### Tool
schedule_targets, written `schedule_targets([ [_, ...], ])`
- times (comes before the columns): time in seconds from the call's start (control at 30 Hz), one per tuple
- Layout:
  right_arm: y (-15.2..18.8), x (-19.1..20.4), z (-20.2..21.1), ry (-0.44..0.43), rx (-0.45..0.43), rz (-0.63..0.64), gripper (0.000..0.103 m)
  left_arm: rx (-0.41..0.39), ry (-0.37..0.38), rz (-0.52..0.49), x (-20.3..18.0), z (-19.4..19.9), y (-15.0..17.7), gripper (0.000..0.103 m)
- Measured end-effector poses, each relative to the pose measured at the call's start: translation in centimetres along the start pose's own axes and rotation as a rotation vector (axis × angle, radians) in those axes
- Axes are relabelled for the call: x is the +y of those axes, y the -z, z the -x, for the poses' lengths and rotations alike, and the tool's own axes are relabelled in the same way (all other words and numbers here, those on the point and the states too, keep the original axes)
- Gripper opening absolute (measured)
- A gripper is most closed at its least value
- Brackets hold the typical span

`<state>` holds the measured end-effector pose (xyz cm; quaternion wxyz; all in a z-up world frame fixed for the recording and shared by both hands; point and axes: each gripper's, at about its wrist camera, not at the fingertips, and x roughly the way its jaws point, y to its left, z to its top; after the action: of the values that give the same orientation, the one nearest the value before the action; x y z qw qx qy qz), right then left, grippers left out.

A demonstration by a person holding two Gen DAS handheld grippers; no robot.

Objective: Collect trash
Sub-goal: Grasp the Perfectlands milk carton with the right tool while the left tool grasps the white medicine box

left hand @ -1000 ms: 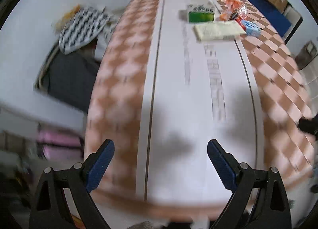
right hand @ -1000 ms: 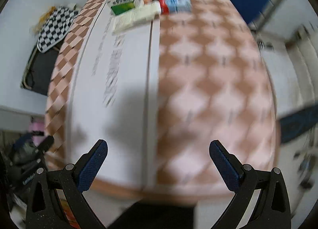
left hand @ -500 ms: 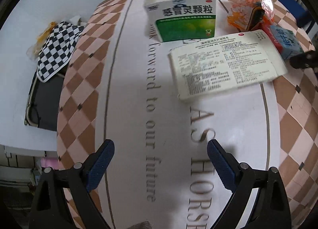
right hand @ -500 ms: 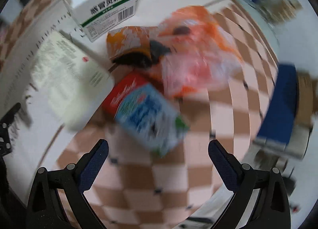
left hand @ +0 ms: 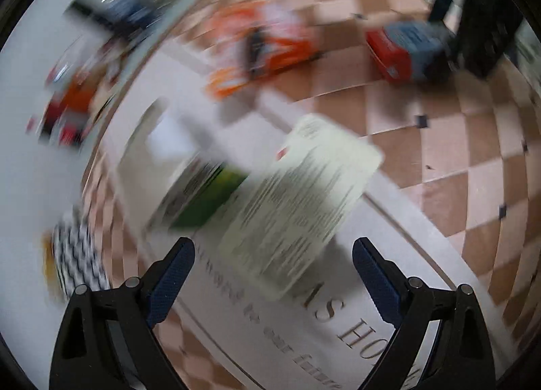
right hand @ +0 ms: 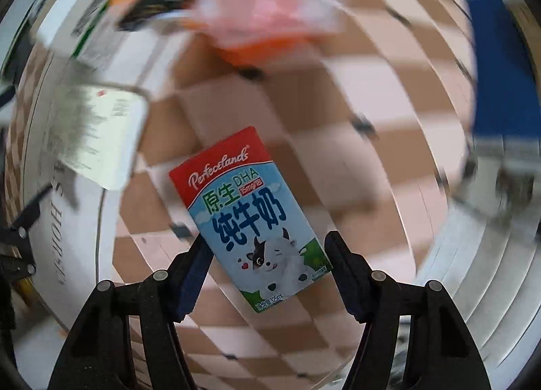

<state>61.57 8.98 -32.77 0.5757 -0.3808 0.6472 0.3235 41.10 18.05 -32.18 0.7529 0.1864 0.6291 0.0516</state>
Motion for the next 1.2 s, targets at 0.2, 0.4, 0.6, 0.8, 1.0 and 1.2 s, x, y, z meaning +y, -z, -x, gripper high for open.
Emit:
schedule_targets([
  [0.2, 1.5, -5.3, -1.2, -0.053, -0.002, -0.162, 0.069, 0.099, 0.119, -0.174, -1.0, -3.5, -3.1, 0.096],
  [0.4, -0.3, -8.1, -2.2, -0.062, -0.009, -0.175, 0.069, 0.134, 0.216, -0.212, -1.0, -4.6, -4.4, 0.095],
  [0.6, -2.4, -6.9, -1.8, -0.063, 0.007, -0.175, 0.067, 0.117, 0.268, -0.228, -0.9, -4.0, -4.7, 0.077],
  [0.8, -2.4, -5.8, -1.7, -0.069, -0.001, -0.183, 0.063, 0.170, 0.329, -0.002, -0.3, -3.9, -4.1, 0.077],
  [1.0, 0.1, -5.3, -2.2, -0.074, -0.014, -0.240, 0.055, 0.354, 0.410, 0.593, 1.9, -4.5, 1.5, 0.077],
  [1.2, 3.3, -4.9, -2.8, -0.207, 0.001, -0.334, 0.053, 0.369, 0.500, 1.170, 2.5, -3.9, 9.3, 0.078],
])
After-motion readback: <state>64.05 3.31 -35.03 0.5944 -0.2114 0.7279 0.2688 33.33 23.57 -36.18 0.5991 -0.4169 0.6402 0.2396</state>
